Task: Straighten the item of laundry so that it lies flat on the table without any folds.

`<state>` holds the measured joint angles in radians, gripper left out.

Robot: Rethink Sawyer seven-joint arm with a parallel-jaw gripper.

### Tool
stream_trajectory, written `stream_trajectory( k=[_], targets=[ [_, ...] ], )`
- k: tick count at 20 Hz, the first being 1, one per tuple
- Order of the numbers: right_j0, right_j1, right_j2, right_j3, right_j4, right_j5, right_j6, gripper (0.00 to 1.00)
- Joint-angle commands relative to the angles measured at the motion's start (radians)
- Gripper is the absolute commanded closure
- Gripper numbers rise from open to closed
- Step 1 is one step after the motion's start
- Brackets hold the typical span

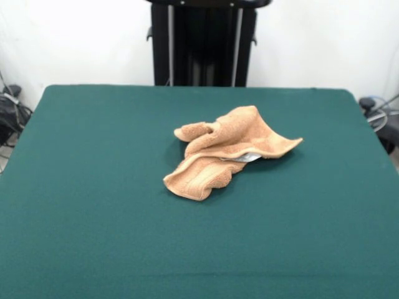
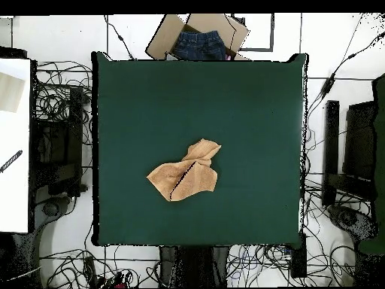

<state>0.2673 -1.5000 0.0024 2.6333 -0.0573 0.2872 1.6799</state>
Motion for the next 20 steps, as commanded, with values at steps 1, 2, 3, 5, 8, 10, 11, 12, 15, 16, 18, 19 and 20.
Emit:
stream_trajectory(
  k=[1,2,3,5,8,10,11,12,15,16,18,19,20],
  targets=[
    [-0.013,-0.396,-0.466,0.298,-0.025,0.101,0.025,0.00],
    [0.011,-0.398,-0.496,0.282,-0.046,0.118,0.031,0.00],
    [-0.004,-0.401,-0.514,0.276,-0.049,0.132,-0.008,0.00],
    [0.027,-0.408,-0.575,0.245,-0.075,0.173,-0.030,0.00],
    [0.070,-0.415,-0.665,0.199,-0.111,0.228,-0.064,0.00],
    [0.105,-0.421,-0.734,0.162,-0.129,0.272,-0.100,0.00],
    [0.127,-0.424,-0.771,0.143,-0.139,0.295,-0.115,0.00],
    [0.153,-0.427,-0.807,0.123,-0.149,0.315,-0.125,0.00],
    [0.215,-0.431,-0.869,0.079,-0.162,0.369,-0.144,0.00],
    [0.231,-0.431,-0.882,0.069,-0.161,0.383,-0.151,0.00],
    [0.264,-0.431,-0.907,0.049,-0.159,0.410,-0.164,0.00],
    [0.280,-0.432,-0.918,0.039,-0.158,0.423,-0.169,0.00],
    [0.297,-0.433,-0.928,0.031,-0.157,0.430,-0.168,0.00]
  ],
)
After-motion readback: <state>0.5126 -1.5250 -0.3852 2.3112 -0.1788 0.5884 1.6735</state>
